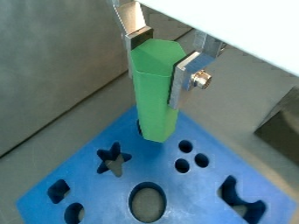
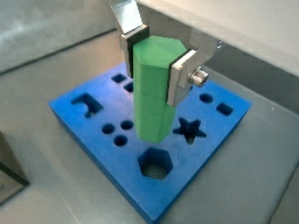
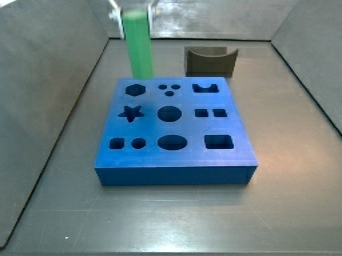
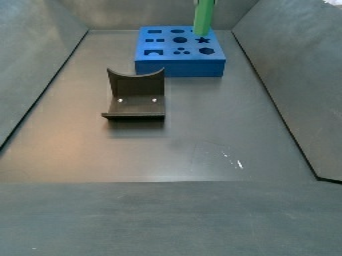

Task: Insert the hexagon object.

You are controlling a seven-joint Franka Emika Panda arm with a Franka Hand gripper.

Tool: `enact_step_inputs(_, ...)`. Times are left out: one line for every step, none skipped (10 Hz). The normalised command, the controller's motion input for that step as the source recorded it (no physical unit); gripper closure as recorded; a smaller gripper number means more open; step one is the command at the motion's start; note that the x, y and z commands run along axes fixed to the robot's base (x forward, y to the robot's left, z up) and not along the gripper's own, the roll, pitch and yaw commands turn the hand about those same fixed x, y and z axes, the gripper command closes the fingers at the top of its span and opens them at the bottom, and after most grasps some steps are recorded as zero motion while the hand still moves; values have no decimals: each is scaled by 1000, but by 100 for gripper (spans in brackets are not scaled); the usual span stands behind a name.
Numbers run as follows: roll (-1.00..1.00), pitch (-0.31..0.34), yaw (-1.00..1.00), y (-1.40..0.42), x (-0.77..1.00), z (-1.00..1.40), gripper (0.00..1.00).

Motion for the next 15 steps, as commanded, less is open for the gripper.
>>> enact_step_inputs(0, 0, 0, 54, -126, -366, 100)
enact_step_inputs(0, 0, 0, 77, -123, -340, 100)
enact_step_inputs(-39, 0, 0, 123, -117, -217, 100)
enact_step_inputs(-34, 0, 0, 220, -180, -137, 100)
enact_step_inputs(0, 0, 0, 257, -211, -209, 100)
enact_step_inputs(0, -3, 0, 83, -91, -194, 100)
enact_step_inputs(-81, -26, 0, 0, 0, -211, 100)
enact_step_inputs(-89, 0, 0, 0, 157, -260, 100)
enact_step_inputs(-89, 0, -6, 0, 266, -283, 100)
enact_step_inputs(-94, 0, -3, 0, 251, -314, 100)
enact_step_inputs(-91, -26, -14, 0, 257, -354, 100)
enact_step_inputs(-73, -109, -20, 0, 157, -474, 100)
enact_step_inputs(-17, -124, -66, -17, 163, -554, 100)
enact_step_inputs(0, -79, -123, 0, 129, -440, 100)
enact_step_inputs(0, -59, -94, 0, 31, -377, 100)
